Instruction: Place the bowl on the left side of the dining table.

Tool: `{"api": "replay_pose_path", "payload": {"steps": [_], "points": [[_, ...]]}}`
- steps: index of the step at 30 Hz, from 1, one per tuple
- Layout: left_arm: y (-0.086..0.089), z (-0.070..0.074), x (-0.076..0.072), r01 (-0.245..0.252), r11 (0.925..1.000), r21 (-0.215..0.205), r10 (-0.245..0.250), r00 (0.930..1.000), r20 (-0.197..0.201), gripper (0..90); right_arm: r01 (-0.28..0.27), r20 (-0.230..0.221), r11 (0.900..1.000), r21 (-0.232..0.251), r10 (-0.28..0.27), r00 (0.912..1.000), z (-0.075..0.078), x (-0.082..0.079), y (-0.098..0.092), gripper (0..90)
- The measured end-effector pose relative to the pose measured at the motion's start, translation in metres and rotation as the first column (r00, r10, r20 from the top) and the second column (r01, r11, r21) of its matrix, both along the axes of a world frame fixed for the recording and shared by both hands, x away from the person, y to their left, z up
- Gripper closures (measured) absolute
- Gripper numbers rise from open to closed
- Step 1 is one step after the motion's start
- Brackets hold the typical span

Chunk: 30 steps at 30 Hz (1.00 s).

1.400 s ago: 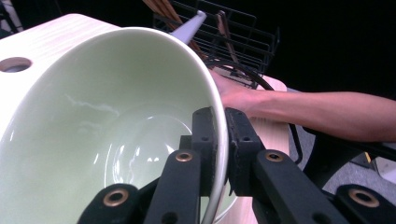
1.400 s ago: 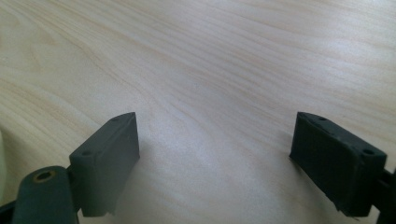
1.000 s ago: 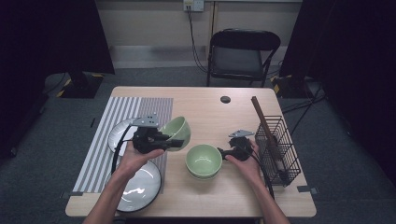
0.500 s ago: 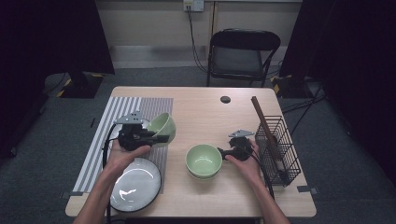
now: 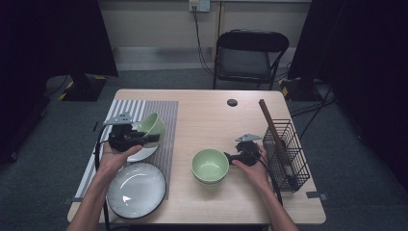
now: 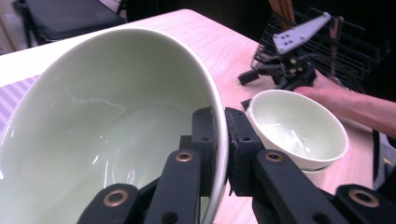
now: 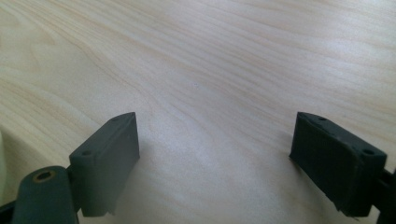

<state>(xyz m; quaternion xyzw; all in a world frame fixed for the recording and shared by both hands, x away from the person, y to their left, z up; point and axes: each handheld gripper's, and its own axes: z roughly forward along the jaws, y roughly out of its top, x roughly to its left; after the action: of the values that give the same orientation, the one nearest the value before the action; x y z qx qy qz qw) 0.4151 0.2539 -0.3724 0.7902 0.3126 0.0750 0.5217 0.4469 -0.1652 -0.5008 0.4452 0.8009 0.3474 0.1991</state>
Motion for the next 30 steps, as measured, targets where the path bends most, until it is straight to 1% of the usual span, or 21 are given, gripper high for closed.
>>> {"api": "replay_pose_path", "payload": {"steps": [2,4,8,11,14,16,17,20,22,25,27,28,30], "points": [[0.007,-0.001,0.002,-0.027,0.9996,0.008,0.027,0.9996,-0.007,83.5,-0.001,0.0,1.0,0.001,0.001,1.0,0.0,0.0,0.0,14.7],[0.012,-0.002,0.003,-0.045,0.9989,0.015,0.045,0.999,-0.003,83.5,0.0,0.0,1.0,0.0,0.0,1.0,0.0,0.0,0.0,14.7],[0.026,-0.004,0.006,-0.081,0.9967,0.008,0.081,0.9966,-0.013,83.5,0.0,0.0,1.0,0.0,0.0,1.0,0.0,0.0,0.0,14.7],[0.034,-0.006,0.007,-0.11,0.9936,0.027,0.11,0.9939,-0.01,83.5,0.0,0.0,1.0,0.0,0.0,1.0,0.0,0.0,0.0,14.7],[0.044,-0.01,0.008,-0.125,0.9917,0.029,0.125,0.992,-0.017,83.5,0.0,0.0,1.0,0.0,0.0,1.0,0.0,0.0,0.0,14.7],[0.048,-0.013,0.008,-0.137,0.99,0.036,0.137,0.9904,-0.016,83.5,0.0,0.0,1.0,0.0,0.0,1.0,0.0,0.0,0.0,14.7],[0.05,-0.015,0.009,-0.14,0.9896,0.032,0.141,0.9898,-0.023,83.5,0.0,0.0,1.0,0.0,0.0,1.0,0.0,0.0,0.0,14.7],[0.057,-0.021,0.011,-0.157,0.9871,0.035,0.158,0.9871,-0.028,83.5,0.0,0.0,1.0,0.0,0.0,1.0,0.0,0.0,0.0,14.7],[0.059,-0.025,0.012,-0.168,0.9852,0.037,0.169,0.985,-0.036,83.5,0.0,0.0,1.0,0.0,0.0,1.0,0.0,0.0,0.0,14.7],[0.062,-0.03,0.015,-0.176,0.9827,0.057,0.179,0.9828,-0.046,83.5,0.0,0.0,1.0,0.0,0.0,1.0,0.0,0.0,0.0,14.7],[0.064,-0.033,0.017,-0.174,0.9831,0.055,0.177,0.9829,-0.051,83.5,0.0,0.0,1.0,0.0,0.0,1.0,0.0,0.0,0.0,14.7],[0.065,-0.036,0.018,-0.176,0.9832,0.047,0.179,0.9821,-0.059,83.5,0.0,0.0,1.0,0.0,0.0,1.0,0.0,0.0,0.0,14.7],[0.067,-0.04,0.019,-0.182,0.9822,0.048,0.184,0.9809,-0.063,83.5,0.0,0.0,1.0,0.0,0.0,1.0,0.0,0.0,0.0,14.7]]}}
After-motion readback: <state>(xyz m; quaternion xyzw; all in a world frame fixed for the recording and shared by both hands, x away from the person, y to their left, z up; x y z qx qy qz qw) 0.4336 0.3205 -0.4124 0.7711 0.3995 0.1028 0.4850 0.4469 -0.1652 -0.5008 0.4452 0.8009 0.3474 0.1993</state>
